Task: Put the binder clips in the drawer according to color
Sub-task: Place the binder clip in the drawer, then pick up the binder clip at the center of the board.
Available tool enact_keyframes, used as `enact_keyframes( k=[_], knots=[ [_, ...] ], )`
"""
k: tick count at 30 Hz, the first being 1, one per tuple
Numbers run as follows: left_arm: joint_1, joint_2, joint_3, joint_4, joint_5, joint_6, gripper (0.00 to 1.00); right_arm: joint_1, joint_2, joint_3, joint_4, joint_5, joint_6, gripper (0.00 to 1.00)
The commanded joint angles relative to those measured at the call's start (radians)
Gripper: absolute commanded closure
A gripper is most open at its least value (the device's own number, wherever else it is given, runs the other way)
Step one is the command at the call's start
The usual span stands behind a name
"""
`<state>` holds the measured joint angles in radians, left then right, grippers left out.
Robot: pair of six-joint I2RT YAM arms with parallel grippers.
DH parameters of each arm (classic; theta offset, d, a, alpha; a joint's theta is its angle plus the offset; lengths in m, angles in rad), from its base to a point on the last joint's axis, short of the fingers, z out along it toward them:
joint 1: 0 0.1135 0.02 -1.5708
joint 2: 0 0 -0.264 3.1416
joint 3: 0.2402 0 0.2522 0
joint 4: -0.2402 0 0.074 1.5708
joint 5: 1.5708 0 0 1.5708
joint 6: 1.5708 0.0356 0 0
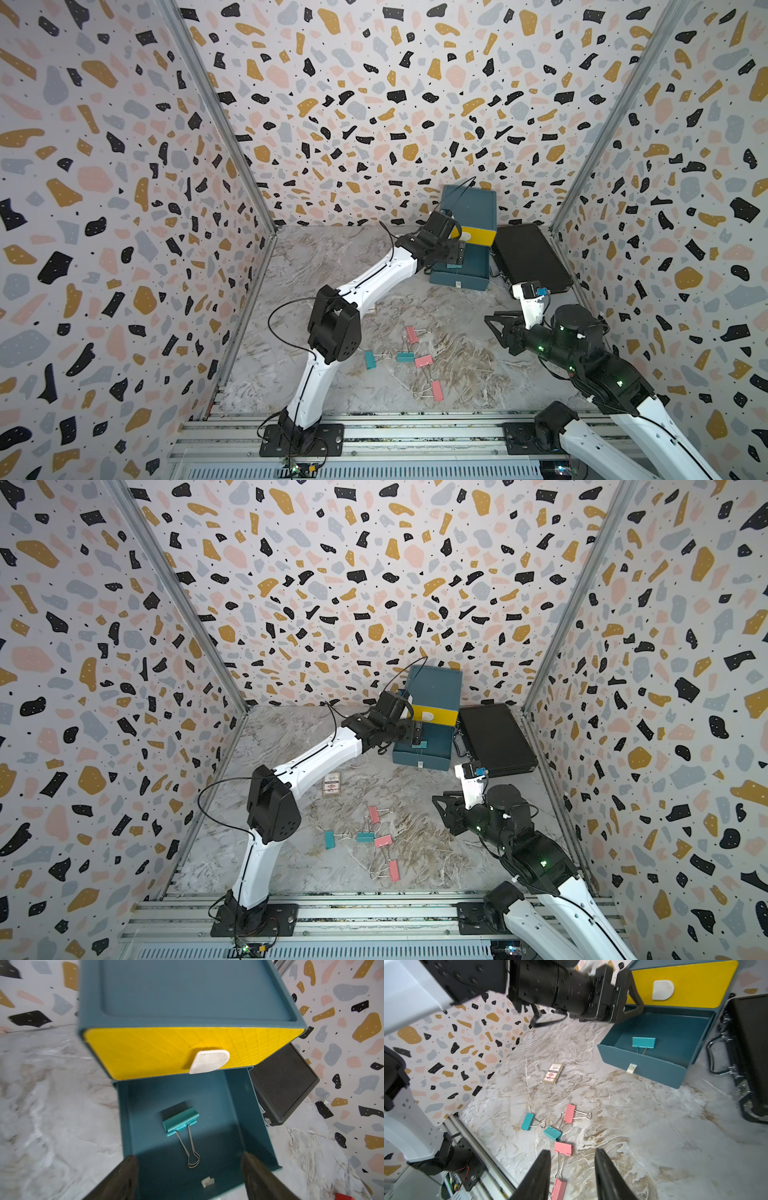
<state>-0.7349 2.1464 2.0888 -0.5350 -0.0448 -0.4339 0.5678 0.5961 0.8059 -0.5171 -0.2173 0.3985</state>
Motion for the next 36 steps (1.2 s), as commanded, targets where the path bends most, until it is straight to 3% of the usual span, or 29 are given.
enact_keyframes(
  k=[1,7,13,16,19,23,28,36],
  knots=[
    [0.006,-0.161,-0.079,-0.101,-0.121,-0.075,0.18,0.001,0.001,0.004,-0.008,-0.102,-0.029,0.59],
    [0.064,-0.516,-0.55,-0.136,-0.184,-0.281,0.18,0.001,0.009,0.01,-0.026,-0.128,-0.033,0.59],
    [0.063,-0.863,-0.988,-0.166,-0.223,-0.794,0.17,0.0,0.022,0.004,-0.001,-0.139,-0.015,0.59],
    [0.029,-0.971,-1.097,-0.266,-0.289,-1.079,0.16,0.0,0.024,0.003,0.012,-0.151,-0.001,0.59],
    [0.02,-0.984,-1.087,-0.469,-0.319,-1.322,0.17,0.0,0.016,0.006,0.011,-0.156,0.01,0.59],
    [0.026,-0.918,-1.039,-0.676,-0.283,-1.517,0.14,0.0,0.005,0.0,0.01,-0.154,0.021,0.59],
    [0.049,-0.847,-1.128,-0.559,-0.048,-1.694,0.1,0.0,0.0,-0.005,0.018,-0.157,0.031,0.59],
    [0.073,-0.708,-1.12,-0.405,0.067,-1.936,0.03,0.0,0.004,0.03,-0.016,-0.157,0.014,0.59]
  ],
)
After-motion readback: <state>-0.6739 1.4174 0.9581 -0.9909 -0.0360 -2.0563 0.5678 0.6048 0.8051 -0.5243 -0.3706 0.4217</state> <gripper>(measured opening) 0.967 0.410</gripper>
